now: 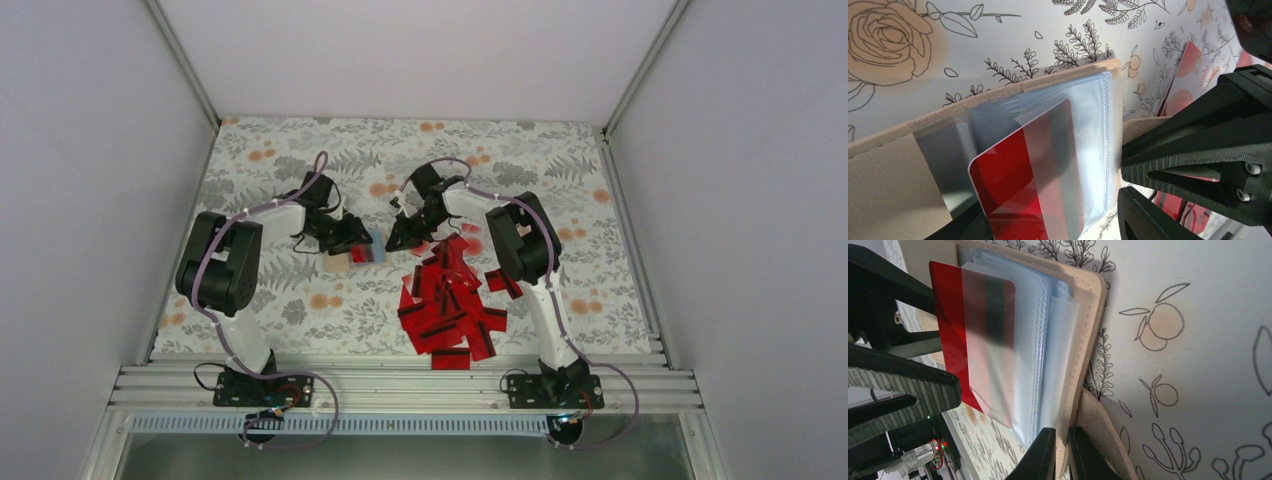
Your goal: Put the credit cards into the card holder
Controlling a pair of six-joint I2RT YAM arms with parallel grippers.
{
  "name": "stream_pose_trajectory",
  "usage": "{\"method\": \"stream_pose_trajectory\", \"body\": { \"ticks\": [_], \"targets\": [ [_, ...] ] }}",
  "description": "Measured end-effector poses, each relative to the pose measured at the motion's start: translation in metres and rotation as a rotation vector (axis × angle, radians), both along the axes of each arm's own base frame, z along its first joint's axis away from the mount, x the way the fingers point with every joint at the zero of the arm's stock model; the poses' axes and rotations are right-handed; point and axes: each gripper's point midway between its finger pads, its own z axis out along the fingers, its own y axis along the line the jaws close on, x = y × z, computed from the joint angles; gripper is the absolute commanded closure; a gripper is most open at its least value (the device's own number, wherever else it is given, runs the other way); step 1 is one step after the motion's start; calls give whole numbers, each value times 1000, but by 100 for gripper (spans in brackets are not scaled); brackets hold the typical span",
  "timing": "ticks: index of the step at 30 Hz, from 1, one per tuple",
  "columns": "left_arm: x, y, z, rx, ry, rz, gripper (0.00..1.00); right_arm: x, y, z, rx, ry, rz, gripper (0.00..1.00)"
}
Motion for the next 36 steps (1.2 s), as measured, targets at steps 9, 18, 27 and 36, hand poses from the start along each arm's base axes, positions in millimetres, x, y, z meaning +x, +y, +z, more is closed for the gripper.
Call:
{"method": "stream_pose_trajectory", "body": {
  "ticks": [9,18,27,36],
  "targets": [
    [-1,-2,3,117,29,17,34,-1,1,0,11,1,2,92],
    [-2,0,2,196,57,35,24,-3,3,-1,33,10,5,92],
    [4,-3,4,244,69,39,18,-5,5,-1,34,21,2,91],
    [-3,3,2,288,93,41,11,-8,7,-1,42,22,8,92]
  ]
}}
